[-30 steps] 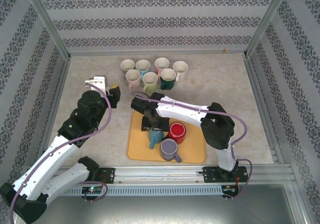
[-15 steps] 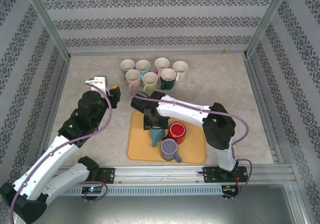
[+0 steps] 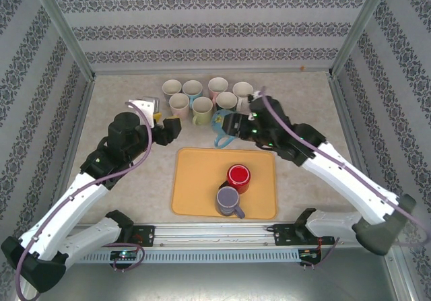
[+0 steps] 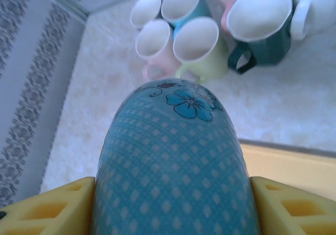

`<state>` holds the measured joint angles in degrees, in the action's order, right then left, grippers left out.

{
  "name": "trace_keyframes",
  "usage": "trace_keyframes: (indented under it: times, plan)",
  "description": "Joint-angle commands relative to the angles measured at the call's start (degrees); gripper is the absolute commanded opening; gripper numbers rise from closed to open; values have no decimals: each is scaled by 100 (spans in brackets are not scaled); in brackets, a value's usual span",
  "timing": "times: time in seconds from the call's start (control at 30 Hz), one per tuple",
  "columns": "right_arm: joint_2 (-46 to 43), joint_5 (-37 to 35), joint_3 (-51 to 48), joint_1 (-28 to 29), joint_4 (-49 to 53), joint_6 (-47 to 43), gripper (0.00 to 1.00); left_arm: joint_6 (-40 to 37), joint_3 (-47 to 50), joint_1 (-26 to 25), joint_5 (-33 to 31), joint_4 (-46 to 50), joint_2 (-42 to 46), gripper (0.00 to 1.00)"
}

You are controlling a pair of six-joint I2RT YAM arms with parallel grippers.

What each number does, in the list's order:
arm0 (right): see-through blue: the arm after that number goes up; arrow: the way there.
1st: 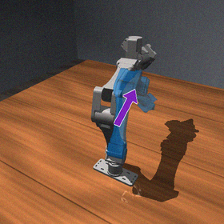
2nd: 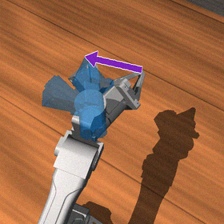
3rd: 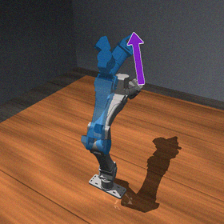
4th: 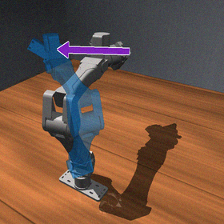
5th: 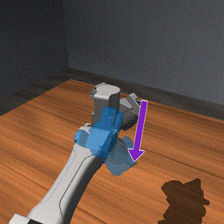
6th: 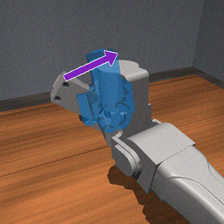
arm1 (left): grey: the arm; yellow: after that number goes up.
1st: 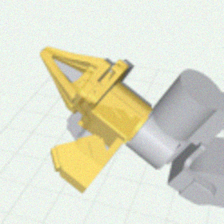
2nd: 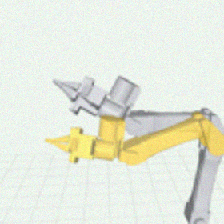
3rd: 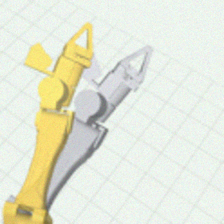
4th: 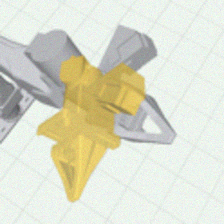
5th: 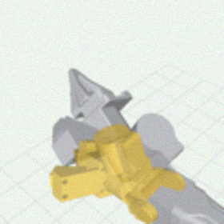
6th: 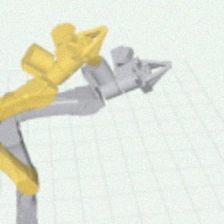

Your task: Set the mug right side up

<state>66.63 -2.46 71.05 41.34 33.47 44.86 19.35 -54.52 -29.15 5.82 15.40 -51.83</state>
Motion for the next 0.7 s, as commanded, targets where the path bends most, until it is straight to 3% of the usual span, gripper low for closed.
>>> trace_keyframes:
  times: [0.0,0.1,0.23,0.37,0.67]
  plan:
    - [-381,658,-585,-569,-1787,-37,46,1058,43,19,2078,-872,-204,72]
    - [-796,1254,-1096,-1089,-2676,236,45,2060,399,21,2965,-2113,-427,72]
    - [-1147,1986,-1656,-1635,-3672,697,44,3138,612,40,3544,-3322,-990,72]
    - [-1425,2266,-2010,-1843,-4209,844,44,3954,637,44,3965,-4222,-1634,72]
    - [-1773,2531,-2428,-1907,-4745,887,43,6268,525,40,4626,-7683,-3167,67]
